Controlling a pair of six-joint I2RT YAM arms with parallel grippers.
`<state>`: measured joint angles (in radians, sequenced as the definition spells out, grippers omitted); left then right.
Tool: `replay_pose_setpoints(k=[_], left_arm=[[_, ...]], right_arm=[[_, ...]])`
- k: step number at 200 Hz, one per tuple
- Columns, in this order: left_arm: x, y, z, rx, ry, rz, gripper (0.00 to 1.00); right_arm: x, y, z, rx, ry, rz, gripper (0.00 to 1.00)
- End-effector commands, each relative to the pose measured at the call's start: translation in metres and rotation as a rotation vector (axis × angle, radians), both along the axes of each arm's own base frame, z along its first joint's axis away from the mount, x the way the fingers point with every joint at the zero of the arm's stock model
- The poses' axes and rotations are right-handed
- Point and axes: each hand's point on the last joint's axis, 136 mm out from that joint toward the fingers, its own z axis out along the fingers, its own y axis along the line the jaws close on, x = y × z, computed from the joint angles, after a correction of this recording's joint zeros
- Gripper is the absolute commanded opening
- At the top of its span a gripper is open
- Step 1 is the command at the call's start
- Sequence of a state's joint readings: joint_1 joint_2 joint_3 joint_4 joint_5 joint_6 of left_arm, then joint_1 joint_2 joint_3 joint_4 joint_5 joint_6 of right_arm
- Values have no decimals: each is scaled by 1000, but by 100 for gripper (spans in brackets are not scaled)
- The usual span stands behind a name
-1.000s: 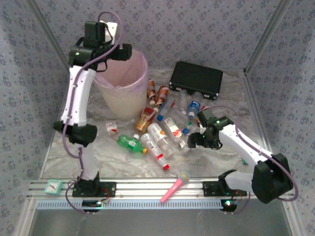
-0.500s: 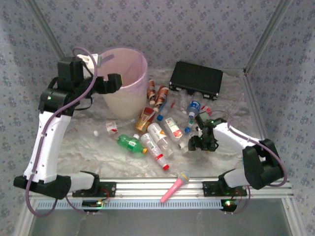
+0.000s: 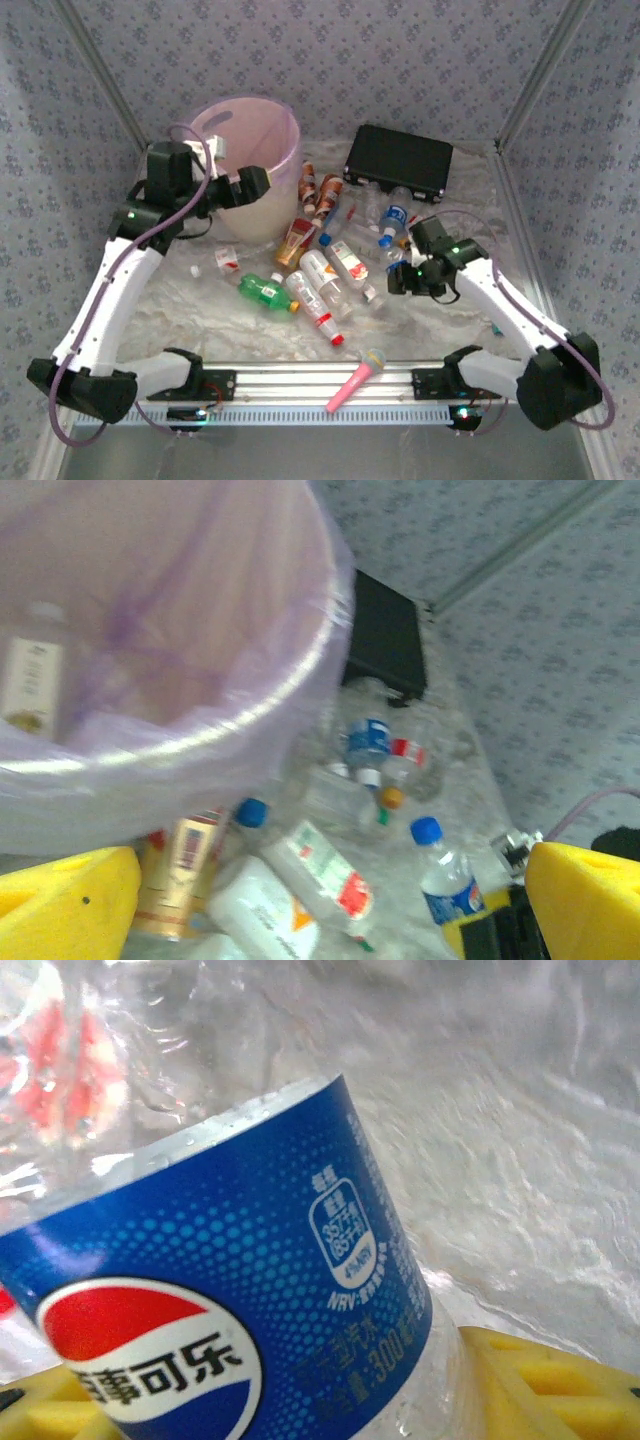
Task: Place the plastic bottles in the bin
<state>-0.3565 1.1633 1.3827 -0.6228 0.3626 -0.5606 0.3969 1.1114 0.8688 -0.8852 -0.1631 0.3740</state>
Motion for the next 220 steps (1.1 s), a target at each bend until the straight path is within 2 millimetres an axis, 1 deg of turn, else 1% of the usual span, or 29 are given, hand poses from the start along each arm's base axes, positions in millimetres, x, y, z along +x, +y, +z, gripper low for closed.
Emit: replay_pose_setpoints(k=[1, 19, 36, 55, 58, 64, 82, 116, 132, 151, 179, 200, 220], left_arm=[[-19, -35, 37, -176, -71, -123, 100], [-31, -63, 35, -195, -49, -217, 100], [-39, -86, 34, -216, -51, -268, 100], [-44, -110, 29, -245, -39, -311, 100], [-43, -113, 28, -247, -39, -313, 100], [-43, -118, 24, -245, -34, -315, 100], [-40, -132, 13, -235, -19, -311, 99], [-38, -161, 0, -234, 14, -354, 98], [-34, -165, -8, -213, 28, -344, 97], [-34, -169, -15, -198, 34, -343, 94], [-36, -176, -21, -194, 53, -360, 85], [-35, -178, -23, -194, 54, -360, 74], [-33, -179, -25, -187, 58, -356, 66]], right_arm=[[16, 27, 50, 165, -133, 60, 58], [30, 50, 87, 264, -248, 118, 57], [38, 69, 114, 350, -326, 157, 55], [41, 87, 131, 414, -355, 197, 55], [39, 90, 132, 418, -353, 204, 55], [43, 97, 142, 441, -391, 220, 55], [40, 111, 154, 473, -421, 267, 55], [32, 134, 161, 523, -425, 338, 55], [30, 140, 167, 552, -439, 349, 54], [31, 142, 170, 550, -451, 356, 54], [34, 143, 171, 541, -460, 353, 53], [36, 144, 168, 532, -458, 353, 53], [37, 144, 167, 528, -459, 354, 53]])
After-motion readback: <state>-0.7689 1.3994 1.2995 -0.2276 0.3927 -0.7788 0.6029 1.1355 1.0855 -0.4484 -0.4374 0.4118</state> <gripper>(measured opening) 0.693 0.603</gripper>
